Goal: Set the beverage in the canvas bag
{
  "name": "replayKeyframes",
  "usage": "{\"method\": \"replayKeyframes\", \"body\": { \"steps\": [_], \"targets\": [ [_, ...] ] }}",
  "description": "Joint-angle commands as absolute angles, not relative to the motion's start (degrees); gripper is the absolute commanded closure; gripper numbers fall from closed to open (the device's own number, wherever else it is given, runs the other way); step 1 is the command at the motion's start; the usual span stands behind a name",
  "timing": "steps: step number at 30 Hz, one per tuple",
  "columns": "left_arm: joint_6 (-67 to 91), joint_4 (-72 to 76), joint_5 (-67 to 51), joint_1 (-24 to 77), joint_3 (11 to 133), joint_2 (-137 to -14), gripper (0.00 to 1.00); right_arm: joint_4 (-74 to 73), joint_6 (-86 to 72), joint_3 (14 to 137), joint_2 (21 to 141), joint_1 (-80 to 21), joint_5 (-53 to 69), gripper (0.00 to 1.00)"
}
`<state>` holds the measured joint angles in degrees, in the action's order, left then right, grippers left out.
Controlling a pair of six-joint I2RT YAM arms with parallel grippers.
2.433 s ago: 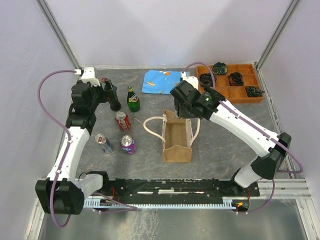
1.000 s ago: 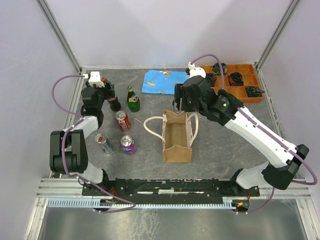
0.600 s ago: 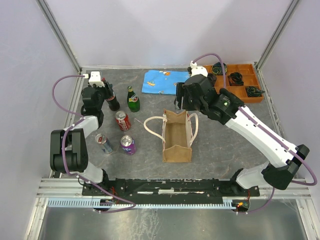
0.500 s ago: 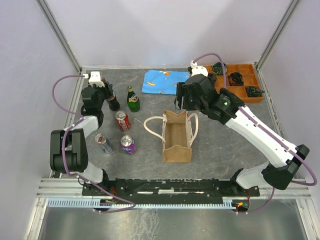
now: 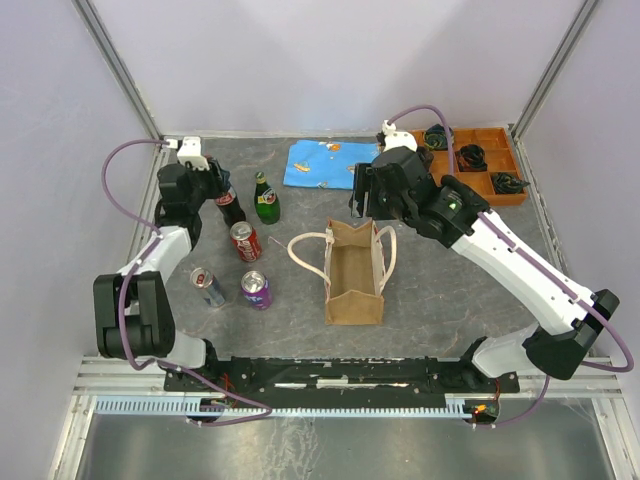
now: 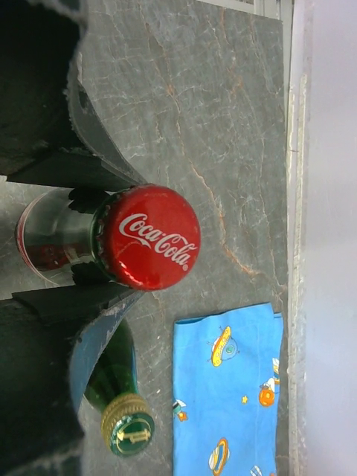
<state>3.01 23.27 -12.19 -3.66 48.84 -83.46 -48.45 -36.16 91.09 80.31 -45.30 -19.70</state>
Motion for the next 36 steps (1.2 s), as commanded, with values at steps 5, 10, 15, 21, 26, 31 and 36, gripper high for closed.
{"method": "replayKeyframes", "body": {
  "steps": [5, 10, 15, 21, 26, 31, 36],
  "targets": [
    [5.18, 25.23, -15.76, -3.78, 62.11, -76.49, 0.97, -44.87, -36.58, 89.47, 78.34, -45.00, -19.03, 0.26],
    [6.36, 20.80, -20.28, -3.64, 68.55, -76.04, 0.97, -44.47, -36.81, 88.19, 77.41, -44.91, -19.33, 0.25],
    [8.83, 16.30, -23.71, -3.32, 74.70, -75.22, 0.97, -44.79, -37.21, 87.38, 76.10, -44.82, -21.54, 0.03],
    [13.36, 13.23, -32.49, -1.29, 80.38, -74.00, 0.97, -44.64, -37.33, 86.94, 75.44, -44.65, -22.81, 0.01],
    [13.17, 11.75, -33.75, 1.94, 83.85, -72.94, 0.97, -44.35, -37.24, 86.37, 74.62, -44.35, -23.37, 0.01],
    [12.16, 10.50, -33.40, 5.34, 85.55, -72.30, 0.97, -44.28, -37.26, 85.97, 74.00, -44.17, -23.27, 0.01],
    [11.92, 9.65, -33.47, 12.83, 85.69, -71.83, 0.97, -45.36, -37.46, 86.14, 72.71, -44.04, -26.68, 0.01]
  ]
}}
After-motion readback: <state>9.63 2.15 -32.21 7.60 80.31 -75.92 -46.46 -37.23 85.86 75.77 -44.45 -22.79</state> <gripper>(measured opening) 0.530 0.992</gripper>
